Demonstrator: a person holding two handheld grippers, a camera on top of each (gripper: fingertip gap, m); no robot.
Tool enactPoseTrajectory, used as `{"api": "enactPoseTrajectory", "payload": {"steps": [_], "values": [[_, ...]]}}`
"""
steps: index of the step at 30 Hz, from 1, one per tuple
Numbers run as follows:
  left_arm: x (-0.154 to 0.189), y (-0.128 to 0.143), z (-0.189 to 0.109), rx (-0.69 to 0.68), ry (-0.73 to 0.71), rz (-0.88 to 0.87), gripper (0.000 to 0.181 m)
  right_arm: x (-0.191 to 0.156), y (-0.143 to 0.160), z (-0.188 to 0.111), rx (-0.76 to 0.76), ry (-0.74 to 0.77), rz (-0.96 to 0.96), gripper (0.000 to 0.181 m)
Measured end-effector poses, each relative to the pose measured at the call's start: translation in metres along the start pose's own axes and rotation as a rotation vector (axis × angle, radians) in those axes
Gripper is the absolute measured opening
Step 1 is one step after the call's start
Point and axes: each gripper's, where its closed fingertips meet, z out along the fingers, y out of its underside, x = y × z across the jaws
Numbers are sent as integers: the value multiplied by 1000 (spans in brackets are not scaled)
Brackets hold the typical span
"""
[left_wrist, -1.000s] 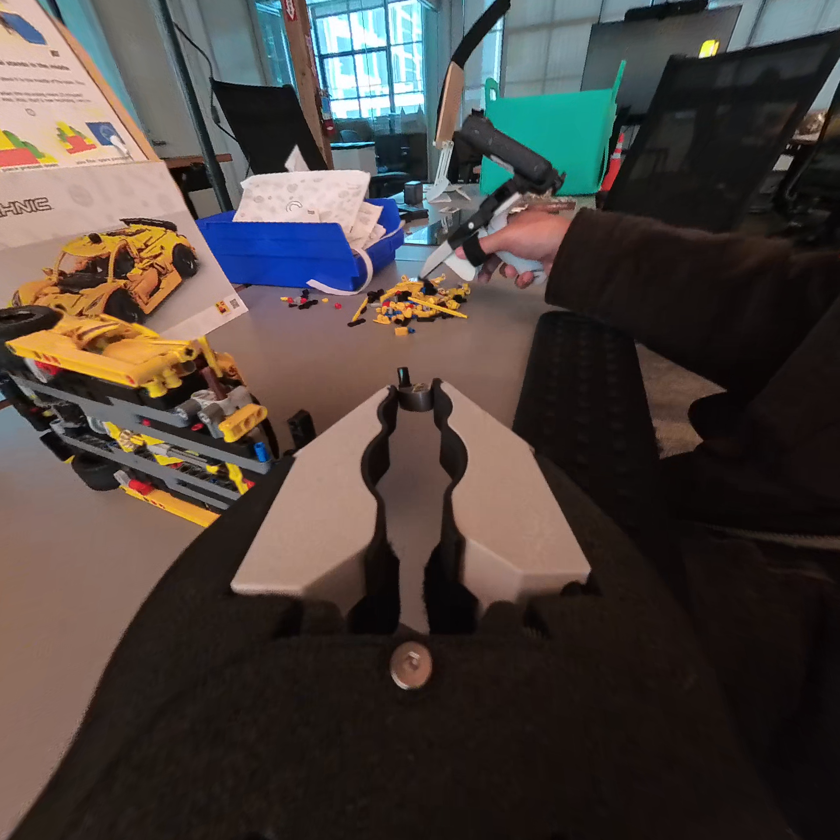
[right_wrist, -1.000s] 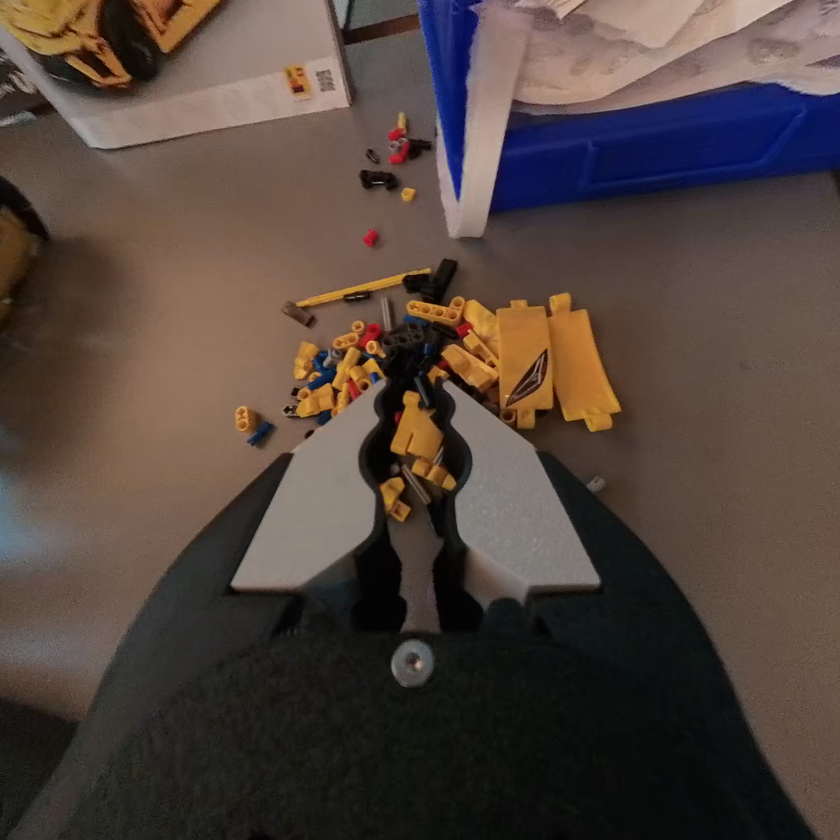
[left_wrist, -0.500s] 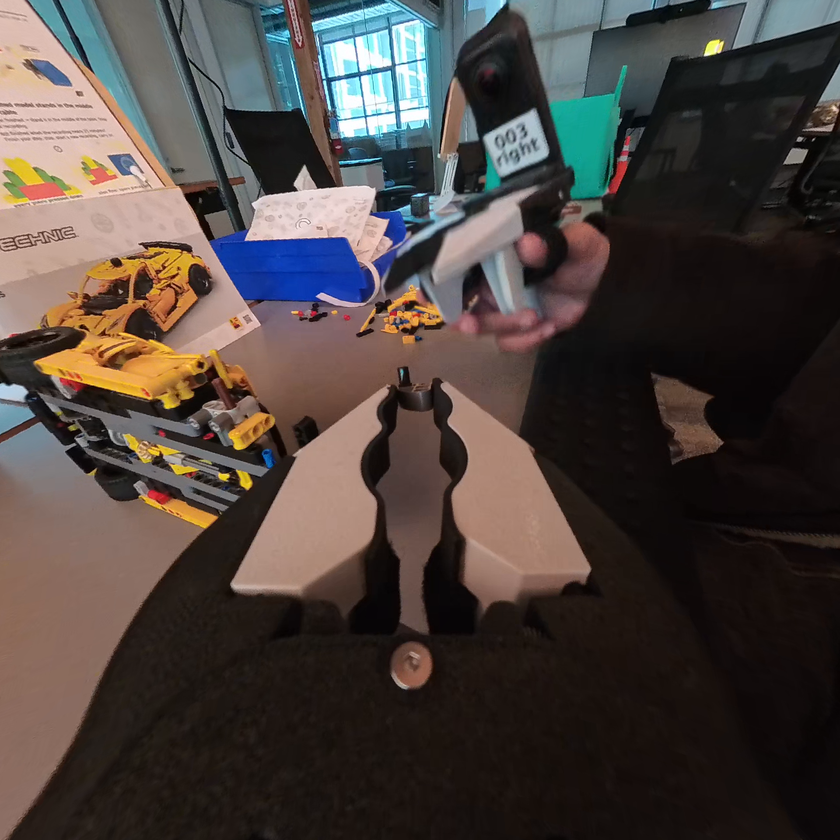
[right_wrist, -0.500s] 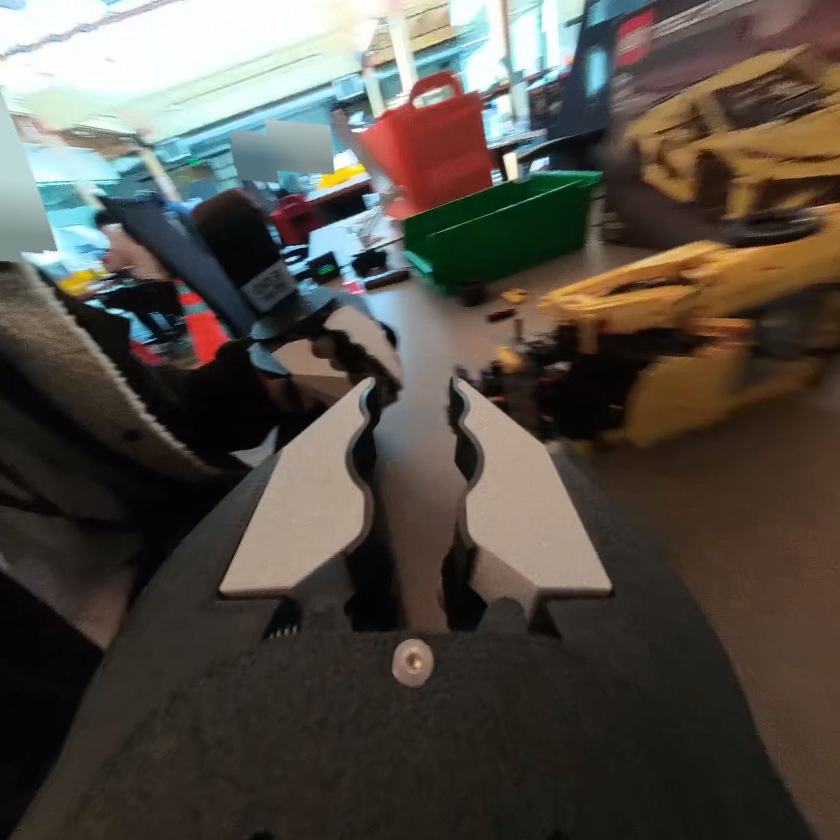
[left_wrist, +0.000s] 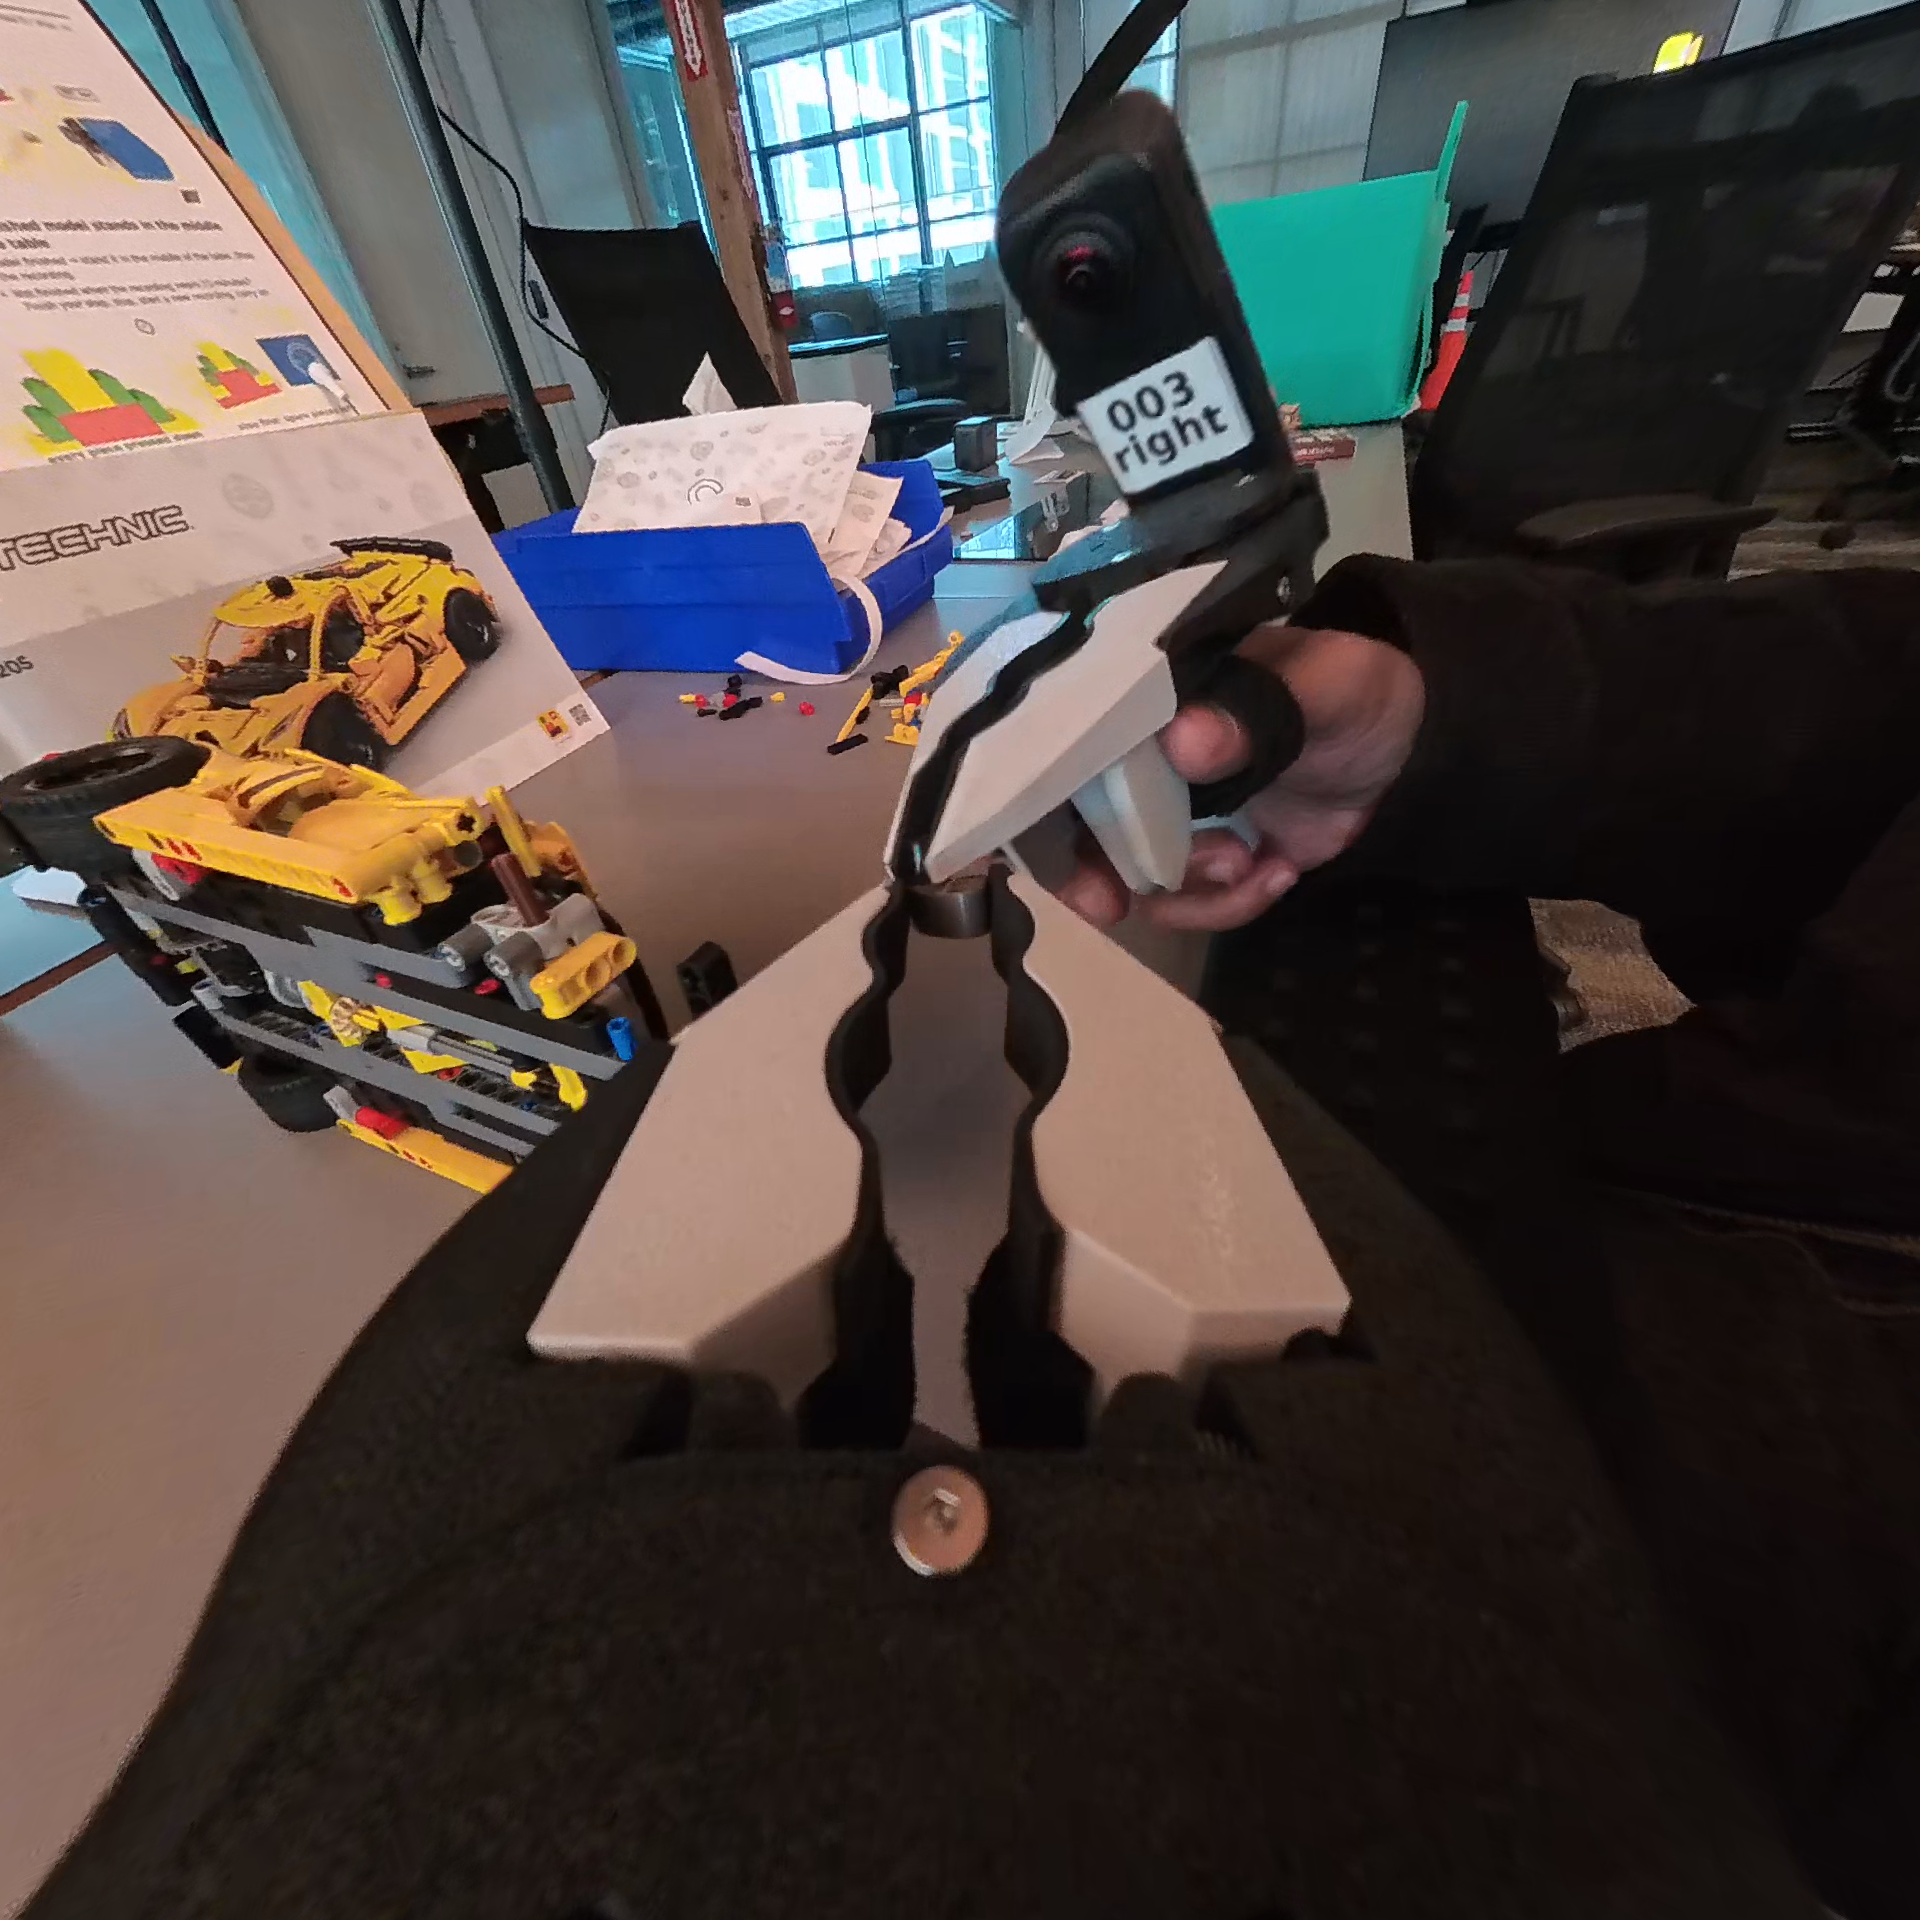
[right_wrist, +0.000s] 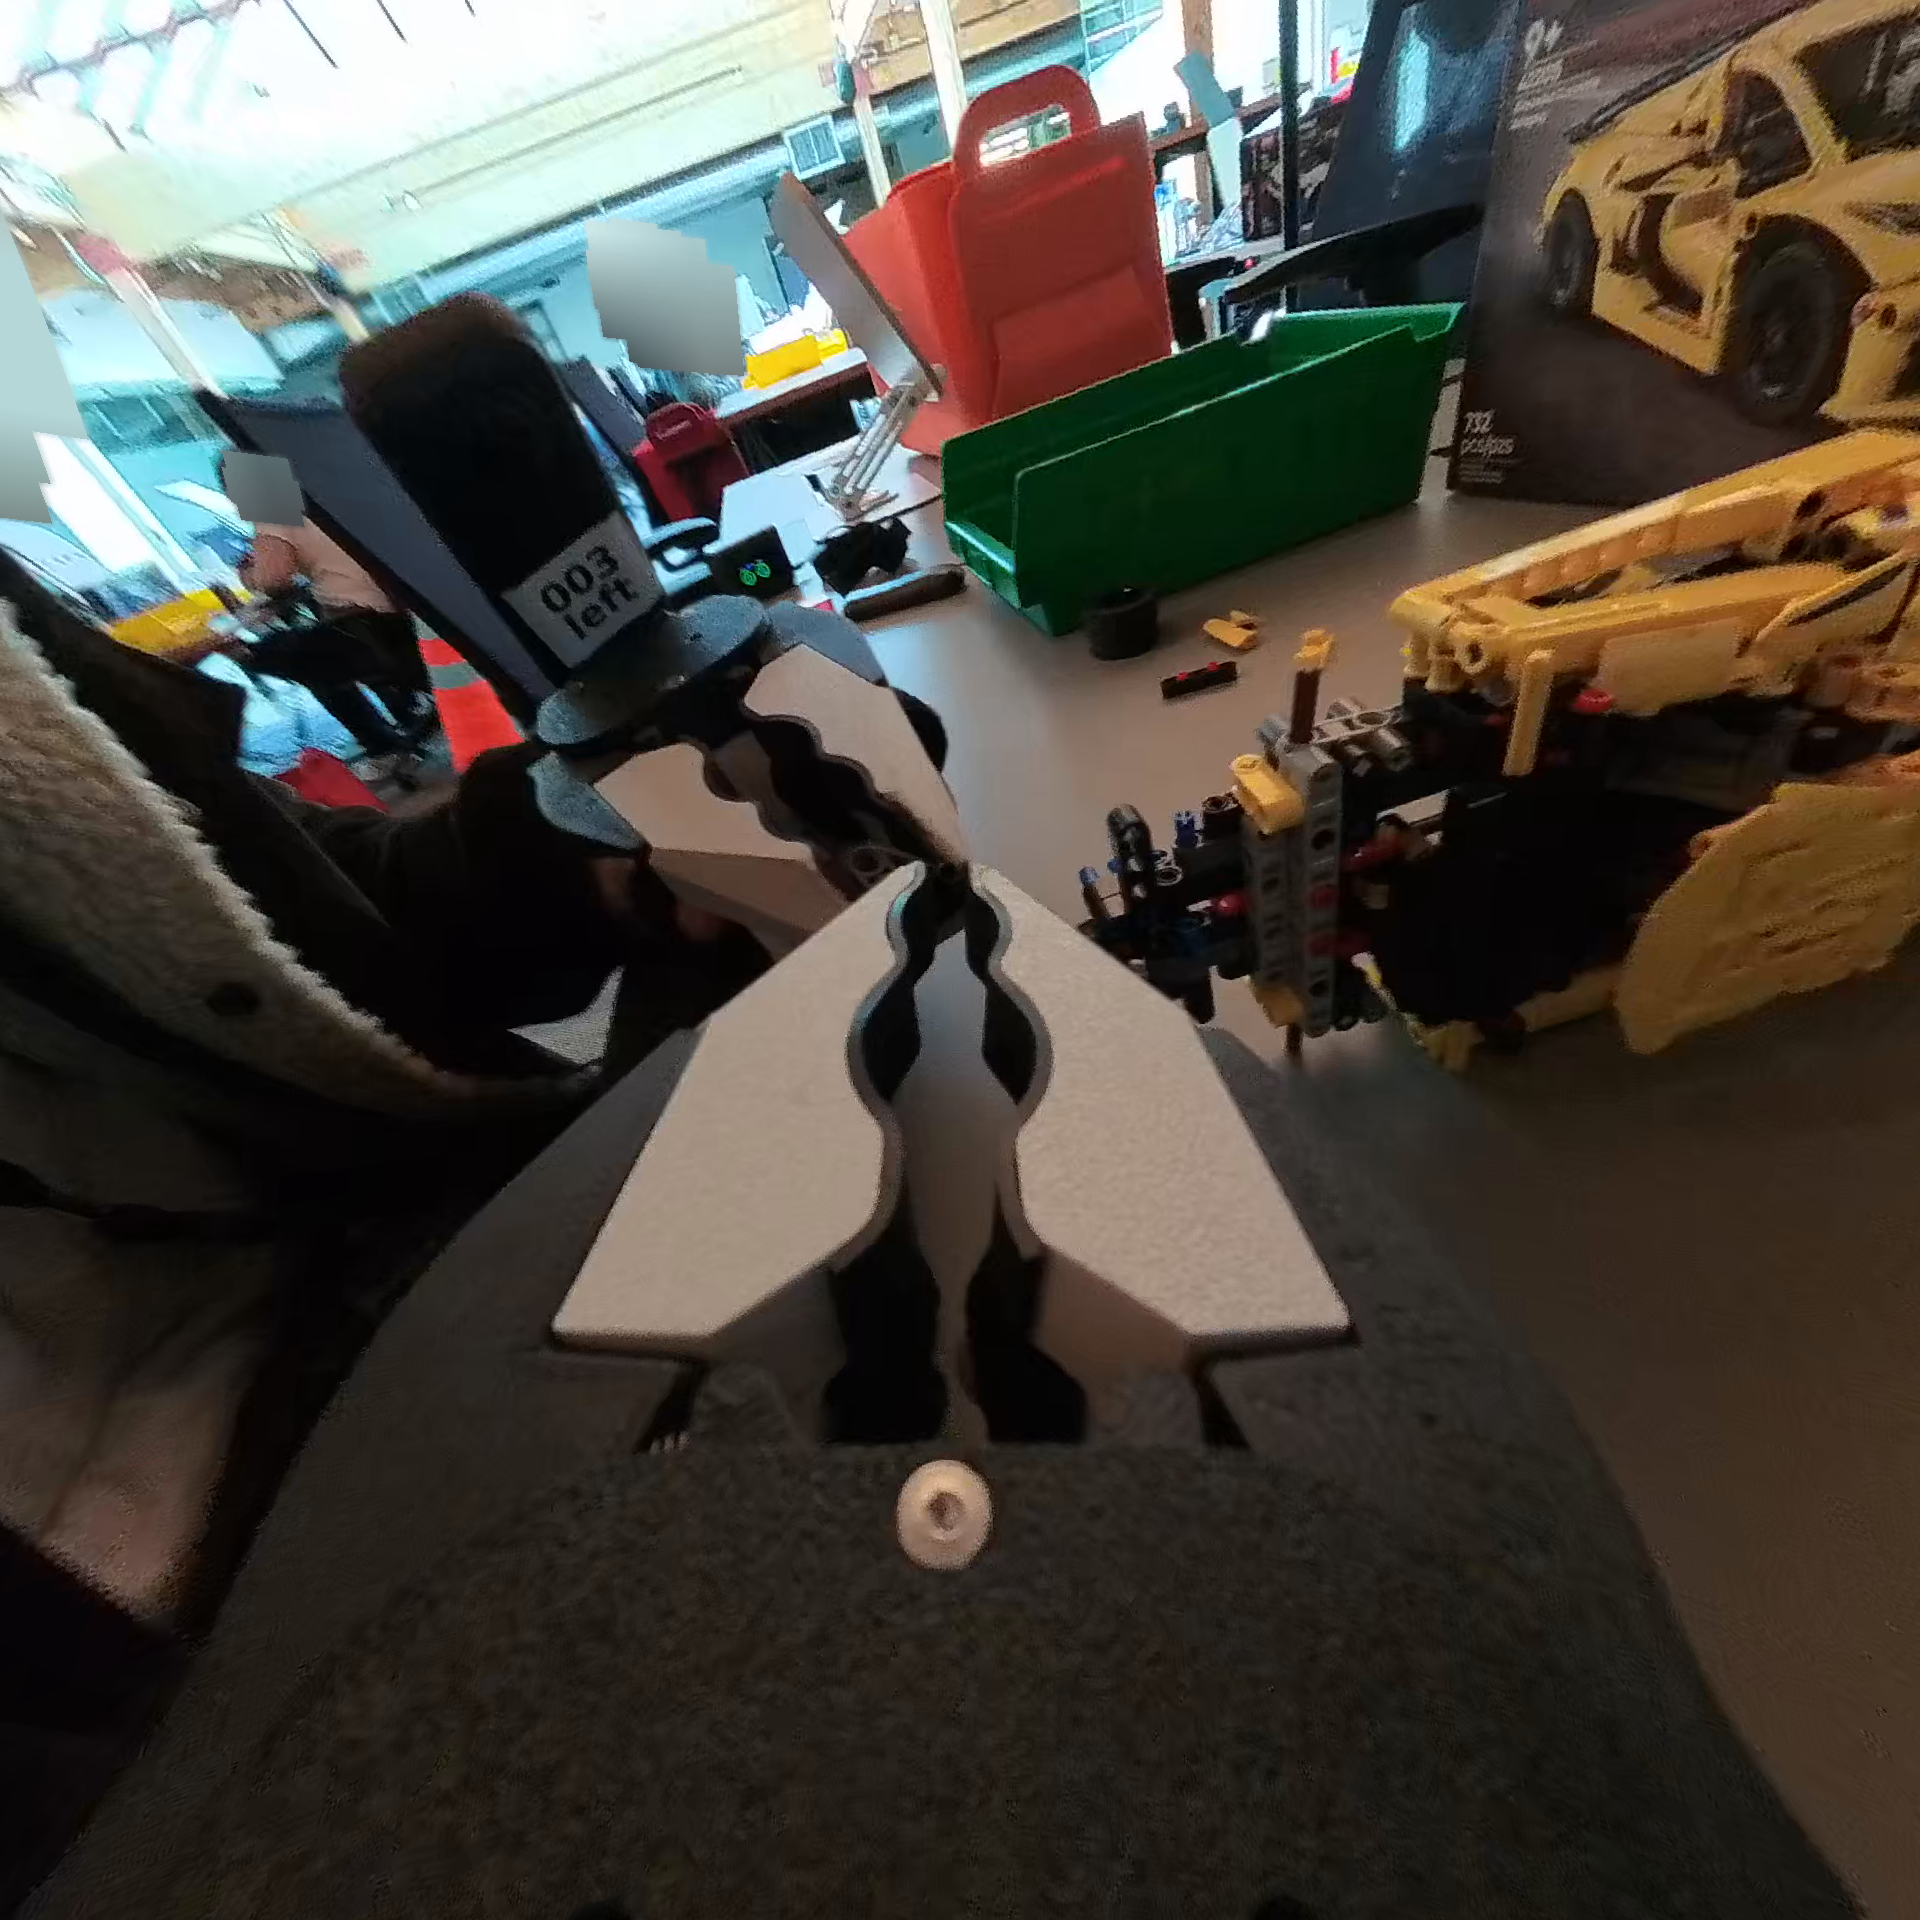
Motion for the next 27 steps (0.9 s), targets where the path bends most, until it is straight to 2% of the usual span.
{"api": "enactPoseTrajectory", "payload": {"steps": [2,4,6,8,11,15,17,19,23,27], "values": [[-5,0,0,6,2,-75,15,5,-3,-2,8,71,-104,4],[-15,-6,-5,53,35,-252,25,11,-10,-7,25,183,-265,4],[-20,-16,-11,134,132,-470,25,9,-20,-11,49,278,-457,3],[-20,-21,-16,185,211,-598,20,4,-21,-9,26,329,-613,4],[-12,-21,-15,173,273,-635,19,-5,-25,-6,37,370,-763,3],[-4,-19,-12,145,304,-619,18,-14,-26,-1,30,383,-837,3],[-2,-21,-15,158,332,-624,9,-17,-26,1,40,375,-844,3],[-3,-21,-15,165,323,-621,8,-17,-27,1,44,374,-848,3],[-12,-13,-5,149,256,-719,7,-4,-23,-2,-43,512,-965,3],[-14,-12,0,151,238,-768,8,-5,-27,-6,-6,530,-983,2]]}}
